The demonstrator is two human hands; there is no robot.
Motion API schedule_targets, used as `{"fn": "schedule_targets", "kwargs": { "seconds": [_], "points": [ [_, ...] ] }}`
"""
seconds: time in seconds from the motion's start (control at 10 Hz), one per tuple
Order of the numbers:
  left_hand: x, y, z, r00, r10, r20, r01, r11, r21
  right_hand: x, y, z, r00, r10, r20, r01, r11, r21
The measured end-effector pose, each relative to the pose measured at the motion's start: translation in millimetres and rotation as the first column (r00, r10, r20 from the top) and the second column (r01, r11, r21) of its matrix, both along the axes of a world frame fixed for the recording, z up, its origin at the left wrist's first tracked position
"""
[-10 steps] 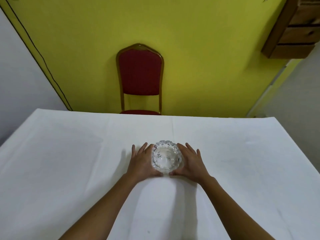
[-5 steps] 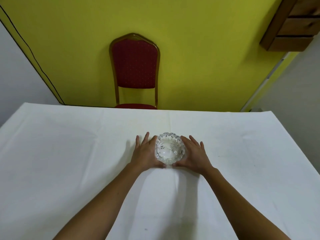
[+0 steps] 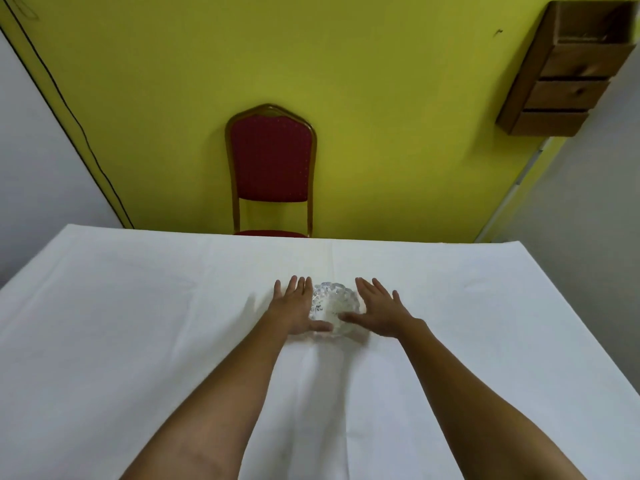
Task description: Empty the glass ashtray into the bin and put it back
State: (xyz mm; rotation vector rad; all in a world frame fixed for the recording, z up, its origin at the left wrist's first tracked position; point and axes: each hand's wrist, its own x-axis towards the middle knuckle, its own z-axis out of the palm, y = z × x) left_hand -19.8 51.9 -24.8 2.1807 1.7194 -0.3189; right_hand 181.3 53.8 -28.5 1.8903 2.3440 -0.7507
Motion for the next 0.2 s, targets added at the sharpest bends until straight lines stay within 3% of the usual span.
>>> {"fn": "schedule_targets", "kwargs": {
  "seconds": [0.2],
  "points": [
    [9.3,10.5,82.3,0.996,0.073,0.043,-0.08,0.981,0.179,-9.2,13.5,81.0,0.995,-0.04,0.09,0.02,0.977,0.212]
  ]
}}
